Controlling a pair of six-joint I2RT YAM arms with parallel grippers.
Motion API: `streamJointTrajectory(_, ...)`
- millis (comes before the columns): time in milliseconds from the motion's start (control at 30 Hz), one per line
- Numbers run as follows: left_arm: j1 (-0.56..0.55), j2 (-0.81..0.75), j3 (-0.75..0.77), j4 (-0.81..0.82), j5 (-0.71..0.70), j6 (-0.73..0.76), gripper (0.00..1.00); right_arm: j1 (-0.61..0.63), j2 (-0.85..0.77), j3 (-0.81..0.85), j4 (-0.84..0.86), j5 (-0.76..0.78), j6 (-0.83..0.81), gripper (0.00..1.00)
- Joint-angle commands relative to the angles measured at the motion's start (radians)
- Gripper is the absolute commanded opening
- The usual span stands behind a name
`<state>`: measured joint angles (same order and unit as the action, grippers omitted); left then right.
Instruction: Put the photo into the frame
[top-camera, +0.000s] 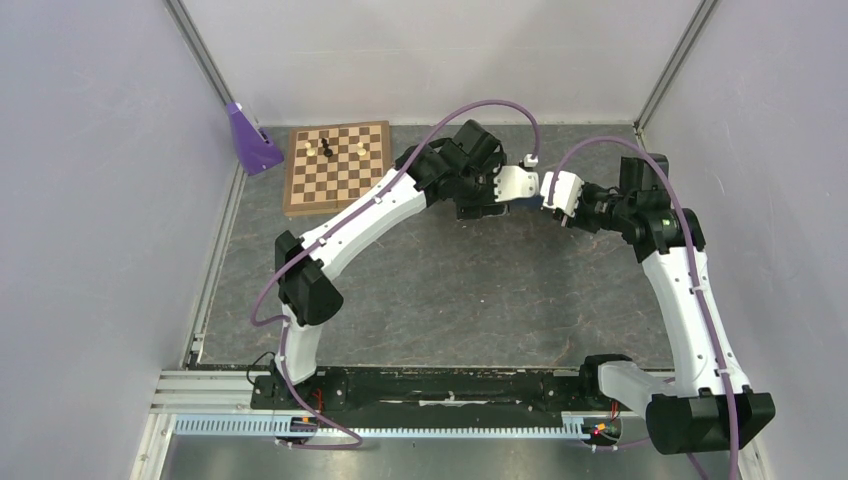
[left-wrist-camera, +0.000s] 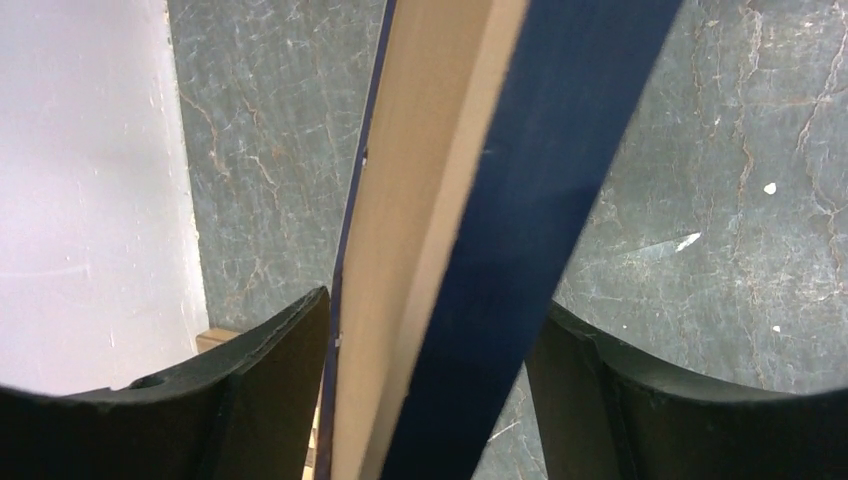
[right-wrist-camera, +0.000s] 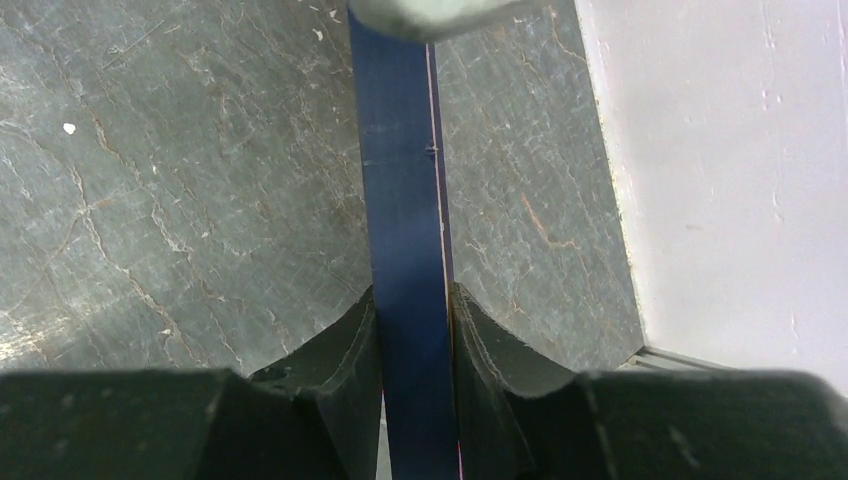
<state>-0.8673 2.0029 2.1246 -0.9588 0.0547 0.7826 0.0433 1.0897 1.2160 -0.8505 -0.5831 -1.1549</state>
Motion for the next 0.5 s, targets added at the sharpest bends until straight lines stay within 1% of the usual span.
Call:
streamJointTrajectory(0,0.004,-0.007,-0.035,0.071,0.017,0.023,0.71,-0.005,-0.001,0.067,0.044,-0.051,0.073,0.01)
streamJointTrajectory(100,0.007,-0.013,-0.040,0.070,0.023,0.016,0.56,-0.009,0.003,0.076,0.046,-0.039,0.082,0.01)
streamJointTrajectory(167,0.007,-0.023,-0.033,0.063,0.033,0.013,0.45,-0.010,0.006,0.082,0.053,-0.023,0.098,0.01)
streamJointTrajectory(367,0.005,-0.037,0.042,-0.018,0.059,0.012,0.16,-0.010,-0.006,0.086,0.094,0.018,0.174,0.04)
streamJointTrajectory(433,0.004,-0.046,0.053,-0.040,0.064,0.014,0.02,-0.011,-0.017,0.090,0.102,0.027,0.206,0.06)
streamJointTrajectory(467,0.004,-0.050,0.057,-0.049,0.067,0.014,0.02,-0.011,-0.022,0.092,0.106,0.033,0.215,0.07)
